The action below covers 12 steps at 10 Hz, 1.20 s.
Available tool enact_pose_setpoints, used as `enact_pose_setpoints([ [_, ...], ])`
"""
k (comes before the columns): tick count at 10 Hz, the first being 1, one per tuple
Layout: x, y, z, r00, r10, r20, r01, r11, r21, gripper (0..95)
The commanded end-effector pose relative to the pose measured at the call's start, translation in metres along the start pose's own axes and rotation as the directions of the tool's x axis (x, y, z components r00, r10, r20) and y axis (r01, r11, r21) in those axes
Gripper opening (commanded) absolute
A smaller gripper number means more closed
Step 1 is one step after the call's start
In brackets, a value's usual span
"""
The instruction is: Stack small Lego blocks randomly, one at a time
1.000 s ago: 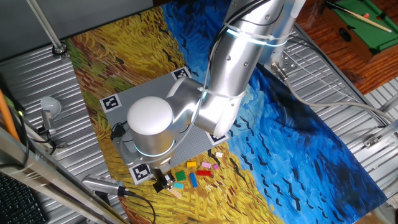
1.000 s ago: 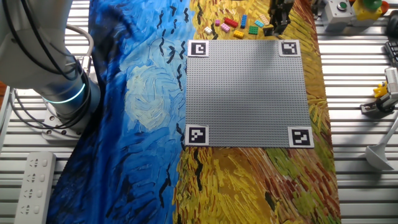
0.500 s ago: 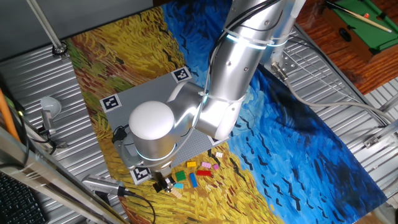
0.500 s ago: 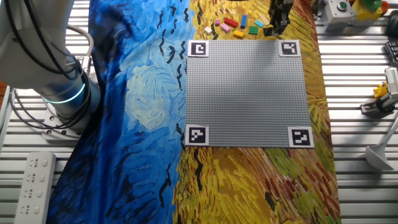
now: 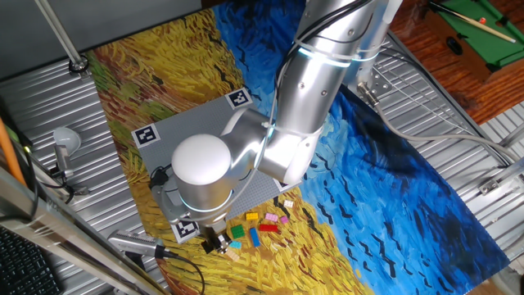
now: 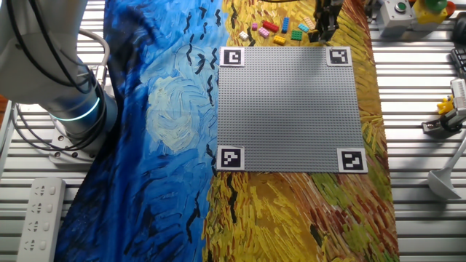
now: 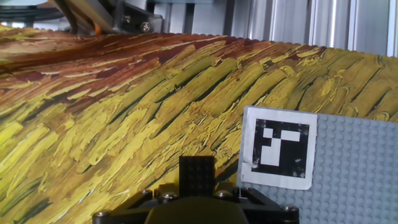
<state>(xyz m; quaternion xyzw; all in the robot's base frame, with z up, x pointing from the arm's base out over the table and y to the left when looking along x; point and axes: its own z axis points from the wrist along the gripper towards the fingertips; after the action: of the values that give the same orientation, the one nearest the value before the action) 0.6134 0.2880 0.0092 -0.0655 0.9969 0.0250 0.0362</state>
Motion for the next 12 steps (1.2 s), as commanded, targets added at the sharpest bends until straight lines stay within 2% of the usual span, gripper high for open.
enact_pose_setpoints([
  [1, 0.0006, 0.0002, 0.0012, 1.0, 0.0, 0.0, 0.0, 1.0, 0.002, 38.0],
  [4, 0.0002, 0.002, 0.0041, 1.0, -0.001, 0.002, 0.001, 1.0, 0.007, 38.0],
  [5, 0.0002, 0.002, 0.0041, 1.0, -0.004, 0.0, 0.004, 1.0, 0.012, 19.0],
  [8, 0.0006, 0.0012, 0.0044, 1.0, -0.013, -0.003, 0.013, 0.999, 0.036, 19.0],
  [9, 0.0009, 0.0004, 0.0038, 1.0, -0.014, -0.002, 0.014, 0.999, 0.033, 19.0],
  [10, 0.0009, 0.0002, 0.0036, 1.0, -0.014, -0.001, 0.014, 1.0, 0.023, 0.0],
  [12, -0.0007, 0.0005, -0.0006, 1.0, -0.016, -0.009, 0.016, 1.0, 0.018, 0.0],
])
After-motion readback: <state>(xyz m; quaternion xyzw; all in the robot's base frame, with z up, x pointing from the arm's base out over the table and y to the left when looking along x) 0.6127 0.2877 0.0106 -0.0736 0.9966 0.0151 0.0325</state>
